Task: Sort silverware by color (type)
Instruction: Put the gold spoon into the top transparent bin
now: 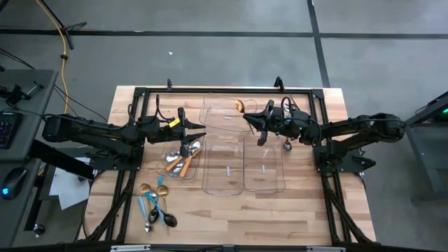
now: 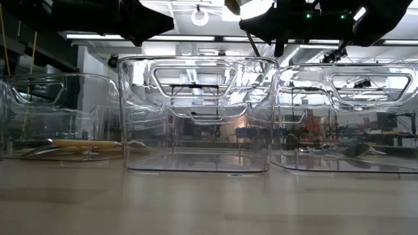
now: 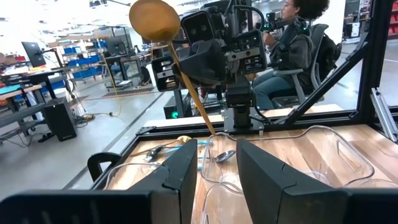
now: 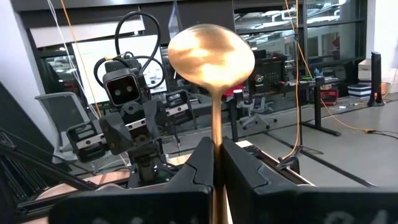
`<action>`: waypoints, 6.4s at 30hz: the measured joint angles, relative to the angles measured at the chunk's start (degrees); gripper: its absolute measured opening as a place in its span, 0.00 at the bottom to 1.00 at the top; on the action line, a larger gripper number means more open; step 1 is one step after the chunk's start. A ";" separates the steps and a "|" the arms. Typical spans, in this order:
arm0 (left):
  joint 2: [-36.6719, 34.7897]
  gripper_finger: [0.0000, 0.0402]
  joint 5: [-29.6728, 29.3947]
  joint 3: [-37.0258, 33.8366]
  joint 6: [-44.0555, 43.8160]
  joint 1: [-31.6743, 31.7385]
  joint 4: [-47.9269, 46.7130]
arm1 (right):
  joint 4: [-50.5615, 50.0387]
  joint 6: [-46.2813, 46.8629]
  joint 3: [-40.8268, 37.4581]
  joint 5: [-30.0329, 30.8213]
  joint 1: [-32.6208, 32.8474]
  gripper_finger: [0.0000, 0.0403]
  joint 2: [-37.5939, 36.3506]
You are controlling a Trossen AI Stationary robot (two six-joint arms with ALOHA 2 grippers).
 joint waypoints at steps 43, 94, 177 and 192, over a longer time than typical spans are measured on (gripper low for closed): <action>-16.08 0.26 1.73 0.00 0.56 -10.46 1.20 | -70.07 -2.30 46.95 3.41 -12.44 0.01 34.27; -16.29 0.26 1.42 0.00 2.53 -10.67 -1.03 | -69.46 0.07 47.06 -2.10 -13.30 0.07 41.40; -16.26 0.26 -0.77 1.74 -10.01 -12.40 -14.96 | -11.80 -6.58 -0.22 -2.36 -3.54 0.23 -4.98; 3.66 0.26 -2.97 27.68 -35.72 -41.79 -65.06 | -12.56 -5.19 -0.22 -2.32 -3.39 0.23 -4.94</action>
